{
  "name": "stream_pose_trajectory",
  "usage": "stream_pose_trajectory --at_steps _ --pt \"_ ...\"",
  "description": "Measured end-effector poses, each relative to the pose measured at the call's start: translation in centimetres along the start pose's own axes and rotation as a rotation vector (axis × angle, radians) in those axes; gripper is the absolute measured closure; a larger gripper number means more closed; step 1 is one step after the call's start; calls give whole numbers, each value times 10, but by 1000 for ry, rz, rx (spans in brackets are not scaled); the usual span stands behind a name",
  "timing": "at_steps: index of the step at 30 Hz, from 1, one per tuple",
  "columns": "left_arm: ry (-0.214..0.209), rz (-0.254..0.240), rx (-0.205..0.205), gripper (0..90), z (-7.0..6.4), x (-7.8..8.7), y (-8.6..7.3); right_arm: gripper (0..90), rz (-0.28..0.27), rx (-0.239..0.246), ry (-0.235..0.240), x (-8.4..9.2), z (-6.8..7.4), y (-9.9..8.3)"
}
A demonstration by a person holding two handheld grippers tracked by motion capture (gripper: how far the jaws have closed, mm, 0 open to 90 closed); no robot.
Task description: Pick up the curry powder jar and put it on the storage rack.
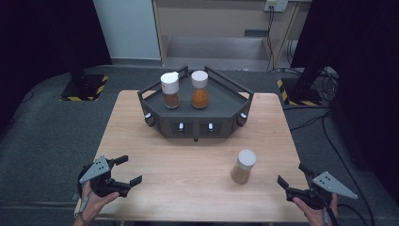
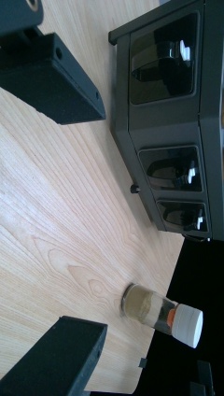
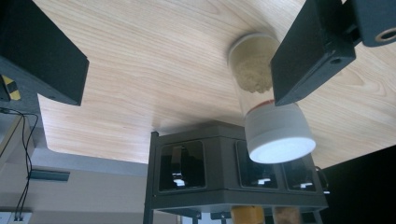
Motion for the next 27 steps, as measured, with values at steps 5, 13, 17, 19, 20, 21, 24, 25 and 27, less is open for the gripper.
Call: stream_pose_trajectory --at_steps 5,13,17,19,20,21,24,25,27 --pt "-1 0 -1 2 0 0 0 47 -5 -6 -8 0 1 -6" --pt "4 1 -4 3 0 1 0 47 -10 0 -10 1 -3 -12" --pt "2 2 -4 2 0 0 0 48 -13 5 -4 1 -6 -15" --pt "2 2 -3 2 0 0 0 47 -9 16 -6 1 -6 -16" --pt "1 1 -4 2 0 0 0 48 -8 19 -5 1 -7 -16" --pt "0 1 -5 2 0 0 0 48 -8 22 -3 1 -8 -17" --pt "0 2 -8 3 0 1 0 48 -14 21 4 0 -11 -19" --pt "1 1 -7 2 1 1 0 48 -13 23 12 0 -13 -19" --pt "3 0 -7 2 1 1 0 48 -13 21 23 -2 -16 -20"
Point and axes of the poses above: each handheld gripper's, and its own axes: x roughly backward along the jaws, y roughly out of its top, z roughly to its left, the point moved 2 cm from there along -x, roughly forward along the jaws, and after that the axes turned 6 degrees about x, right-handed, at the moved point
